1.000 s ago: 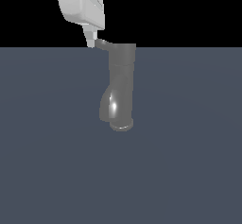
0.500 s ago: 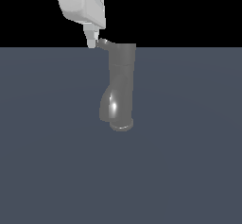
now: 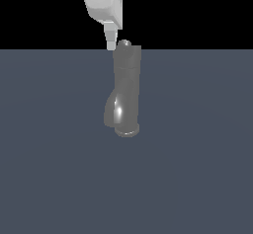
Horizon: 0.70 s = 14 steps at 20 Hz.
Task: Turn on the faucet by rotating a designated handle.
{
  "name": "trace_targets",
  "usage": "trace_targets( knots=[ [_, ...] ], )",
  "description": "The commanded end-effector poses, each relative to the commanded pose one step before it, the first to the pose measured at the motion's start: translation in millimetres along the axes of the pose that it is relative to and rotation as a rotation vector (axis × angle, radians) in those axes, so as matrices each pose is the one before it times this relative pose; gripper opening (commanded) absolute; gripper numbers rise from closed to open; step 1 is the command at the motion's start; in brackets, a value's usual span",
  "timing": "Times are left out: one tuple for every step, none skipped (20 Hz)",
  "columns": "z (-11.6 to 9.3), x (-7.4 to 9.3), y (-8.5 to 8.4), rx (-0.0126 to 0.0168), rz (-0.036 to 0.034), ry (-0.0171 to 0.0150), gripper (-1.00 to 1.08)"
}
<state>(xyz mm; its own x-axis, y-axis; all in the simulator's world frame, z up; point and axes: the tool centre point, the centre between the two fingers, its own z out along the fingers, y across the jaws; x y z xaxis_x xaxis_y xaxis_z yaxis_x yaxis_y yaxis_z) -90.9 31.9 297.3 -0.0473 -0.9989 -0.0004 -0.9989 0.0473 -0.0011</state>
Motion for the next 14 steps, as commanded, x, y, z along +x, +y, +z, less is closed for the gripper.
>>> trace_targets(
  knots=[
    [-0.21,35.97,1.24,-0.00106,0.0562,0.00038,-1.0],
    [0.08,-30.93,2.66,0.00125,-0.05279,0.00028,-1.0],
    [-0.01,5.65,-2.16,-0.00006,0.00331,0.00002,-1.0],
    [-0.01,5.6,-2.13,-0.00006,0.00331,0.00002,-1.0],
    [-0.01,5.51,-2.11,-0.00006,0.00324,0.00001,-1.0],
    [-0.01,5.44,-2.08,-0.00006,0.0032,0.00001,-1.0],
    [-0.01,5.37,-2.06,-0.00006,0.00316,0.00001,-1.0],
    [-0.01,5.3,-2.03,-0.00006,0.00313,0.00001,-1.0],
    [-0.01,5.21,-2.01,-0.00006,0.00305,0.00001,-1.0],
    [-0.01,5.16,-1.98,-0.00006,0.00305,0.0,-1.0],
    [-0.01,5.07,-1.96,-0.00006,0.00297,0.0,-1.0],
    [-0.01,5.01,-1.93,-0.00006,0.00297,0.0,-1.0],
    [-0.01,4.92,-1.91,-0.00006,0.00289,-0.00001,-1.0],
    [-0.01,4.84,-1.88,-0.00007,0.00285,-0.00001,-1.0]
  ],
)
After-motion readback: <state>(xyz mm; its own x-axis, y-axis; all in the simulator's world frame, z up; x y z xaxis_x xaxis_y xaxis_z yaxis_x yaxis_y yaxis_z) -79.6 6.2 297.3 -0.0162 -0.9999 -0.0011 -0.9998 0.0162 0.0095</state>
